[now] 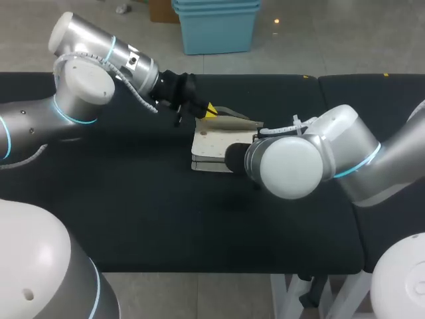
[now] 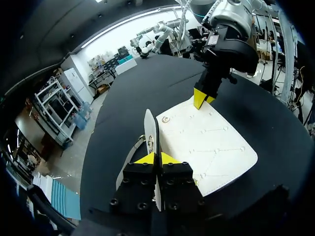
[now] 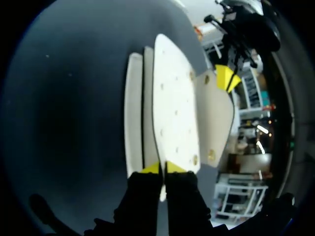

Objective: Pick up the bag, open it, inspect its contents, close it, and place it on the opposite side

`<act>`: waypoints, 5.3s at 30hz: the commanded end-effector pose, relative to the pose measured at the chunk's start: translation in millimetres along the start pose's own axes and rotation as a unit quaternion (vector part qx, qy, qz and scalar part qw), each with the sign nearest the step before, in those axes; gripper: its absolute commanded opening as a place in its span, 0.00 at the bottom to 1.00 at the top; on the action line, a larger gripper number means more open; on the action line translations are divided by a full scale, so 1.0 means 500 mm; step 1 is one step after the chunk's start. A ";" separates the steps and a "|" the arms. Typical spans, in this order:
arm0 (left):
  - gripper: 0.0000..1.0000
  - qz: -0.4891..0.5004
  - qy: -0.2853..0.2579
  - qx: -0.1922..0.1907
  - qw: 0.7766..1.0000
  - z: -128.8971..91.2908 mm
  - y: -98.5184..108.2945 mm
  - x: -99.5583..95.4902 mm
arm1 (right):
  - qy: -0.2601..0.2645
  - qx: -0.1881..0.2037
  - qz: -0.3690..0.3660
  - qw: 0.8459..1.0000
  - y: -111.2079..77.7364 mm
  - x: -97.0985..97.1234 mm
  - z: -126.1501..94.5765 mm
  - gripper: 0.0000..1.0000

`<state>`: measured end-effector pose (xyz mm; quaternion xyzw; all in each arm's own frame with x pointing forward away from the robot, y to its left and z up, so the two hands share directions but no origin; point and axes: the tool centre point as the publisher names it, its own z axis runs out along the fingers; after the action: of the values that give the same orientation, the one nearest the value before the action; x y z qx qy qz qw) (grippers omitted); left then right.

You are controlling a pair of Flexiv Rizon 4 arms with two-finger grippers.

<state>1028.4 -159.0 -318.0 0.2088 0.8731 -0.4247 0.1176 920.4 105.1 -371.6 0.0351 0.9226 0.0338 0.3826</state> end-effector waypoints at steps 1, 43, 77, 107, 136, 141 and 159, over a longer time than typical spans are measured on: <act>0.00 0.004 0.018 0.004 1.000 0.003 0.007 -0.011 | -0.023 -0.008 0.000 1.000 -0.008 0.009 0.001 0.00; 0.49 -0.003 -0.051 -0.093 0.994 0.096 0.032 -0.015 | -0.023 -0.008 0.000 1.000 -0.008 0.009 0.001 0.00; 0.00 -0.063 -0.024 -0.078 0.995 0.096 0.063 -0.050 | -0.021 -0.006 0.002 1.000 -0.010 0.007 -0.001 0.00; 0.00 -0.073 -0.054 -0.080 0.993 0.056 0.026 -0.061 | 0.013 -0.025 0.001 1.000 0.007 -0.103 -0.163 0.00; 0.00 -0.075 -0.049 -0.116 0.989 -0.002 -0.063 -0.059 | 0.097 -0.024 0.000 0.995 0.017 -0.154 -0.169 0.00; 0.00 -0.060 -0.058 -0.110 0.990 -0.003 -0.073 -0.067 | 0.099 -0.027 0.002 0.995 0.016 -0.192 -0.169 0.00; 0.00 -0.087 -0.060 -0.106 0.989 -0.056 -0.139 -0.113 | 0.117 -0.033 -0.041 0.992 0.025 -0.270 -0.152 0.00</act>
<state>1042.4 -190.9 -239.5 0.0917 0.9167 -0.3529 0.1635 953.7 97.3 -218.6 -0.0190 0.9579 0.0549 0.2812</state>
